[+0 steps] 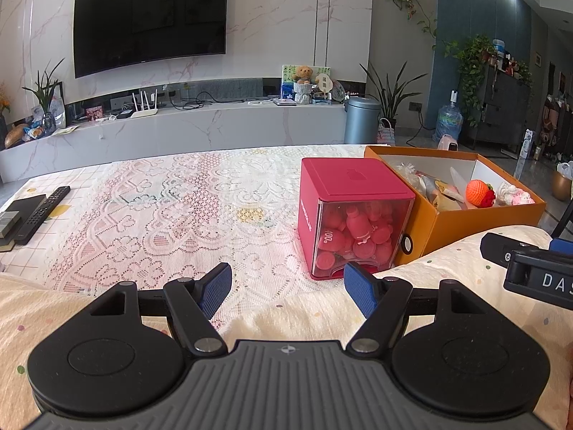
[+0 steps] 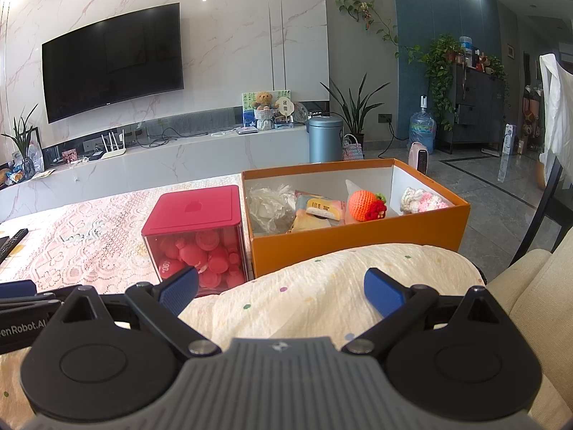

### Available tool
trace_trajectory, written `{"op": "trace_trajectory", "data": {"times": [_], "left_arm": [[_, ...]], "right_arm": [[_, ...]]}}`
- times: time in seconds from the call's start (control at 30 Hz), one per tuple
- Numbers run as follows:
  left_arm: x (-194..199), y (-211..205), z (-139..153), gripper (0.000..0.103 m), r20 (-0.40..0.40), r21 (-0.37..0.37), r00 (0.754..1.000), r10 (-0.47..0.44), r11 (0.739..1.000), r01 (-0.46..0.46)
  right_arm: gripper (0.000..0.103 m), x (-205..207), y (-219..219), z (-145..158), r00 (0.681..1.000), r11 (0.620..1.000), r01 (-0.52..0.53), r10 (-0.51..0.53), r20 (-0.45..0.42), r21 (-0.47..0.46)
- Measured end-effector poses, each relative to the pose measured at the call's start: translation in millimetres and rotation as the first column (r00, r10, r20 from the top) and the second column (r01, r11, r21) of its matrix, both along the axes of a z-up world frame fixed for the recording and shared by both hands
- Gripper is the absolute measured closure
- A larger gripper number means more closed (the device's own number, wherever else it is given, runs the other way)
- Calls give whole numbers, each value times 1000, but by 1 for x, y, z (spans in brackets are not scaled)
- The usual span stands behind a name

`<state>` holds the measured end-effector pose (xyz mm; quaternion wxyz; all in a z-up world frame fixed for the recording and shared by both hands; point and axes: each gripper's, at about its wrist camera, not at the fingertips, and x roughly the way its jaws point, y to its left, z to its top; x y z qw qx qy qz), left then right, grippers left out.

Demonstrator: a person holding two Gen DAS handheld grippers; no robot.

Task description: Organize soft objects

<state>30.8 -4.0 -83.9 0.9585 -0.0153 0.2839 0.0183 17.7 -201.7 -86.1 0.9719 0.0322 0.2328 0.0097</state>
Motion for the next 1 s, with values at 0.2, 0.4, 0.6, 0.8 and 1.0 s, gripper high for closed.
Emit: {"op": "trace_trajectory", "data": {"times": [0.2, 0.4, 0.6, 0.8, 1.0], "left_arm": [[0, -1, 0, 19, 2, 3, 1000, 1, 1000, -1], [-1, -2, 1, 19, 4, 4, 1000, 1, 1000, -1], [-1, -3, 1, 19, 4, 5, 1000, 0, 1000, 0], [-1, -2, 2, 19, 4, 3, 1000, 1, 1000, -1], [-1, -2, 3, 18, 6, -1, 1000, 0, 1000, 0]], "right_arm": [[6, 0, 0, 0, 1000, 1000, 0, 0, -1, 0], [6, 0, 0, -1, 1000, 1000, -2, 2, -2, -1], [6, 0, 0, -2, 1000, 1000, -2, 2, -3, -2], [6, 0, 0, -2, 1000, 1000, -2, 2, -3, -2], [6, -1, 0, -1, 1000, 1000, -2, 2, -4, -2]]}}
